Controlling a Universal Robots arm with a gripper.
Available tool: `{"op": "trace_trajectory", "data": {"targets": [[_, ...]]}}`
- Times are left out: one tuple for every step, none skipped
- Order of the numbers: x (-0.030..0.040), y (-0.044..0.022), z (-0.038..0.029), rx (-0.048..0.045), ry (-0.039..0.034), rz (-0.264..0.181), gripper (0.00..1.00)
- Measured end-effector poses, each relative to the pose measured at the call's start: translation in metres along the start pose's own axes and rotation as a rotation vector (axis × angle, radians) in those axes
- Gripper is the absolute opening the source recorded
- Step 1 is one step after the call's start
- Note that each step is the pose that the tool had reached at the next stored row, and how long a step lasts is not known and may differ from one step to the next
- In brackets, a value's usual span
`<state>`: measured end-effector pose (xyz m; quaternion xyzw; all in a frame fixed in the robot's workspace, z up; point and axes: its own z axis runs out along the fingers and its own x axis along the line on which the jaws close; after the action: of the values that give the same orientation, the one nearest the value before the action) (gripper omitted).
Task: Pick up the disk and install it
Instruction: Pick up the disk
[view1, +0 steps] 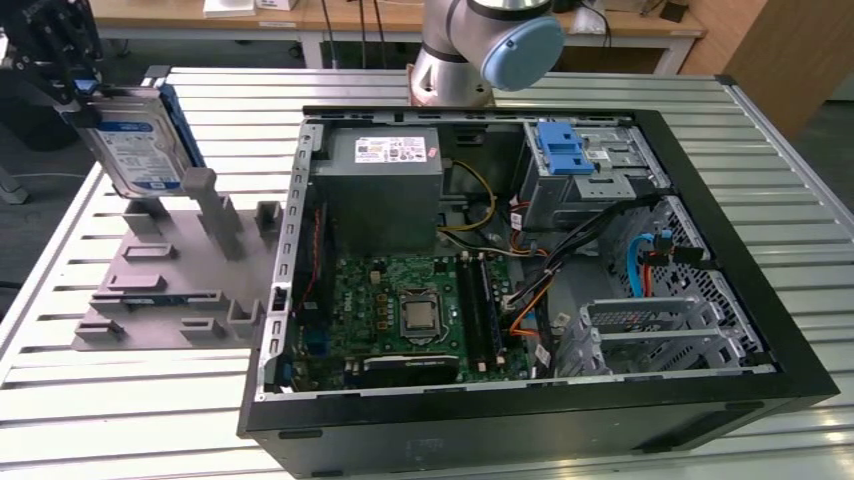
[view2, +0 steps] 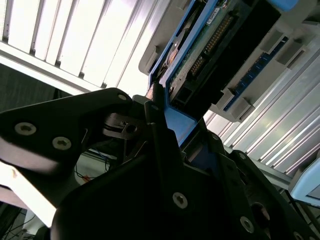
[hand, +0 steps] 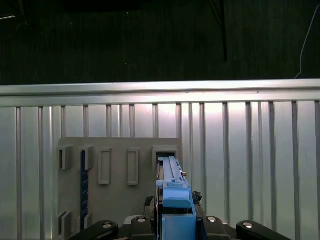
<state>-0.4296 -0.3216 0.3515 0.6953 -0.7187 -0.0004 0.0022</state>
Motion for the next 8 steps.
{"op": "trace_trajectory", "data": {"targets": [[-0.0001,0.0000,-0.0002,0.0000,0.0000,0.000,0.36],[-0.0001,0.0000,-0.0005,0.0001,0.0000,0.000,0.36],[-0.0002,0.0000,-0.0007,0.0000,0.0000,0.000,0.36],[-0.0003,0.0000,-0.0010,0.0000,0.0000,0.000,0.36],[-0.0003,0.0000,-0.0012,0.0000,0.0000,0.000,0.36],[-0.0003,0.0000,-0.0015,0.0000,0.0000,0.000,0.36],[-0.0004,0.0000,-0.0017,0.0000,0.0000,0.000,0.36],[-0.0004,0.0000,-0.0020,0.0001,0.0000,0.000,0.36]]}}
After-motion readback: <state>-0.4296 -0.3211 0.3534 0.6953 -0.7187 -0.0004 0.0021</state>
